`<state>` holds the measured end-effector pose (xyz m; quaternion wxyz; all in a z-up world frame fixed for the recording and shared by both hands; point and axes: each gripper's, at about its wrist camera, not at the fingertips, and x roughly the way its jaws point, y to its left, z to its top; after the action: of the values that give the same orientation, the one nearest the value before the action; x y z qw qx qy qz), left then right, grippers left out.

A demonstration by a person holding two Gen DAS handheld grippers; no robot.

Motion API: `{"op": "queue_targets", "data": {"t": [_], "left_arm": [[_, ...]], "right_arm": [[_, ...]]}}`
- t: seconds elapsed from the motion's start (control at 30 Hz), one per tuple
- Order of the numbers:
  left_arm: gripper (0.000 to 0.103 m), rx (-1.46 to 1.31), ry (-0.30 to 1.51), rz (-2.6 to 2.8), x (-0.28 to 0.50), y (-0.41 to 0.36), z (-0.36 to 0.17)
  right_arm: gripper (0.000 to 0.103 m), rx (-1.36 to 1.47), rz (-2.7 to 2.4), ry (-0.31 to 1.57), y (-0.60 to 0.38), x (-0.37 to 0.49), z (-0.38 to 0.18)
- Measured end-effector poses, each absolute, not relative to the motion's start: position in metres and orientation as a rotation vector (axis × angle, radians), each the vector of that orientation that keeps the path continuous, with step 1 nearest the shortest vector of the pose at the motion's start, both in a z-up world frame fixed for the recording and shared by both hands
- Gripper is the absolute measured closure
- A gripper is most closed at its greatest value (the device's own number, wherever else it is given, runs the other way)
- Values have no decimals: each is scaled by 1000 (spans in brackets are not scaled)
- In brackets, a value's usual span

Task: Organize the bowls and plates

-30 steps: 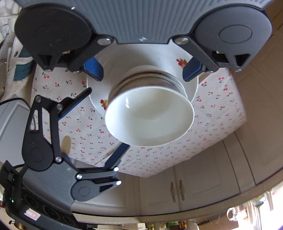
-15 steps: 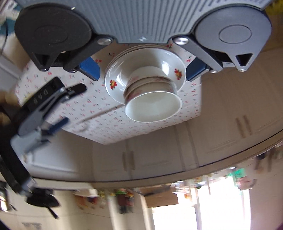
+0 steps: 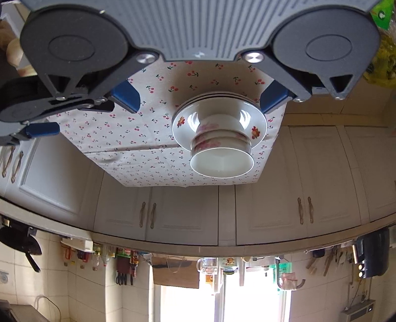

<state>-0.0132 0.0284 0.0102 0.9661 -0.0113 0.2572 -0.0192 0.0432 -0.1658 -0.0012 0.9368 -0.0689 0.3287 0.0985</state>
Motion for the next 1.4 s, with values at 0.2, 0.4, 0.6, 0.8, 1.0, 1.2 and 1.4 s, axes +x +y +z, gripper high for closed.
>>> {"op": "queue_targets", "data": {"t": [0.2, 0.4, 0.6, 0.8, 1.0, 1.2, 1.4], "left_arm": [[1, -30, 496, 4, -21, 27, 16], [1, -45, 501, 11, -23, 28, 15], [1, -43, 501, 22, -23, 26, 15], [1, -48, 497, 16, -25, 26, 16], [1, -49, 497, 15, -25, 25, 16], [1, -49, 497, 14, -25, 25, 17], [1, -51, 496, 11, -26, 25, 18]], "right_arm": [[0, -113, 189, 632, -170, 30, 7], [0, -124, 171, 603, -169, 25, 10], [0, -129, 162, 599, -168, 25, 10], [0, -129, 152, 585, -169, 22, 11], [0, -128, 145, 581, -169, 22, 11], [0, -132, 141, 574, -168, 21, 11], [0, -133, 138, 573, -169, 21, 11]]}}
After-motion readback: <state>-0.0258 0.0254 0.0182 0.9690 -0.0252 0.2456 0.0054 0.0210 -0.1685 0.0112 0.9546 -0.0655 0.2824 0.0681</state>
